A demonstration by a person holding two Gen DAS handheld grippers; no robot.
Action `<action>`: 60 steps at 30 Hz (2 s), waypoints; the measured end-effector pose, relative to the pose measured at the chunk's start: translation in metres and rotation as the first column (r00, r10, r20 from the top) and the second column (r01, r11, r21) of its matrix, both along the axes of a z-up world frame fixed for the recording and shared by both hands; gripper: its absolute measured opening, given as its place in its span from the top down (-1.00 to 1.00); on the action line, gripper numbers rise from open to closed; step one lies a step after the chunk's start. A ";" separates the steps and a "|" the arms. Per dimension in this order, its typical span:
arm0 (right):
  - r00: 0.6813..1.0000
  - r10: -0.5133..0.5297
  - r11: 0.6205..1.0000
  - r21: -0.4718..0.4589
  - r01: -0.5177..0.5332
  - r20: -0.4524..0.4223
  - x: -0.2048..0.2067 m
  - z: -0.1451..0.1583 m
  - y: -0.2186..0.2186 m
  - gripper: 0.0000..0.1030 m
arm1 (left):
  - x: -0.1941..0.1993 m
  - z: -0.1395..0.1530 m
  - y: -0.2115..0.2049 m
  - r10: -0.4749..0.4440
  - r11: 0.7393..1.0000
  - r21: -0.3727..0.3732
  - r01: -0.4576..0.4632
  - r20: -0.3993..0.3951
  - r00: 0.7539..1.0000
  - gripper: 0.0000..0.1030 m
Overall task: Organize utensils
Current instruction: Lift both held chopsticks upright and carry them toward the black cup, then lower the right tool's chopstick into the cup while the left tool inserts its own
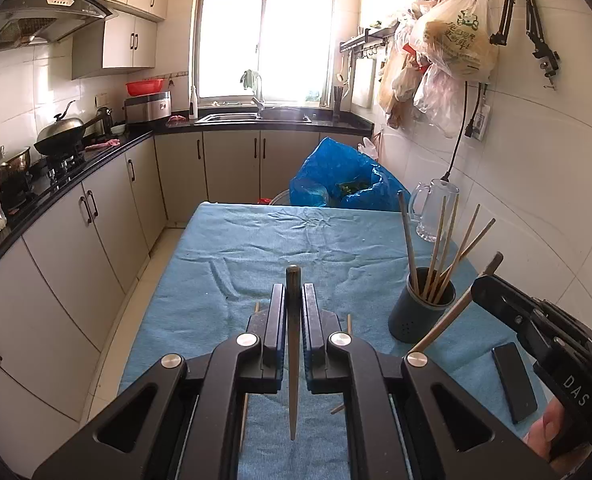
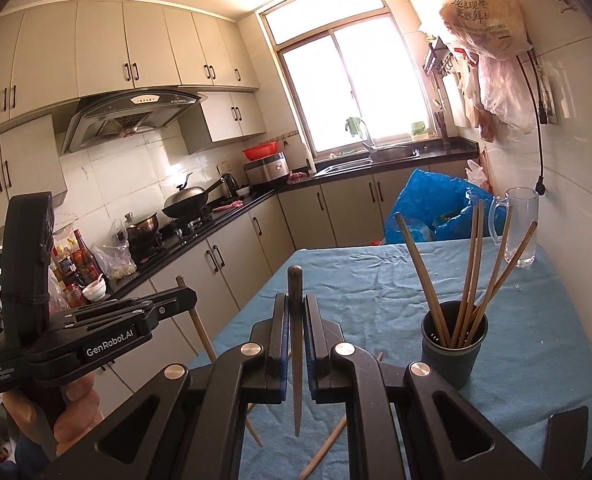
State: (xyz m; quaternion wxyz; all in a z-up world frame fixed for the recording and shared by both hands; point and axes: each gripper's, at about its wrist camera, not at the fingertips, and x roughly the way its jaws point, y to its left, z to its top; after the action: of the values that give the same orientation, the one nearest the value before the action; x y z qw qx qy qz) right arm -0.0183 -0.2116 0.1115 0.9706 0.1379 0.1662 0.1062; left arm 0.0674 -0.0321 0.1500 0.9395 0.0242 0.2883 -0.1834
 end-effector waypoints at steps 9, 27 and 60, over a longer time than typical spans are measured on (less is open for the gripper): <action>1.000 -0.020 1.000 0.017 0.019 0.017 -0.010 0.005 -0.010 0.84 | -0.005 0.003 -0.001 -0.002 1.000 0.004 0.002 0.005 1.000 0.87; 0.988 -0.124 0.990 0.085 0.116 0.089 -0.040 0.033 -0.064 0.84 | -0.011 0.032 -0.026 -0.067 0.998 0.001 0.067 0.029 0.997 0.87; 0.931 -0.348 0.937 0.060 0.344 0.111 0.023 0.065 -0.156 0.84 | 0.072 0.085 -0.171 -0.190 0.974 -0.108 0.197 0.070 0.979 0.87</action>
State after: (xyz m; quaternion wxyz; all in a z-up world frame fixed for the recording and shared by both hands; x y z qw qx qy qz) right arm 0.0049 -0.3677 0.1770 0.9794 0.1777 0.0783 -0.0550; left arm 0.1399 -0.2036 0.2349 0.9252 0.0036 0.2456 -0.2894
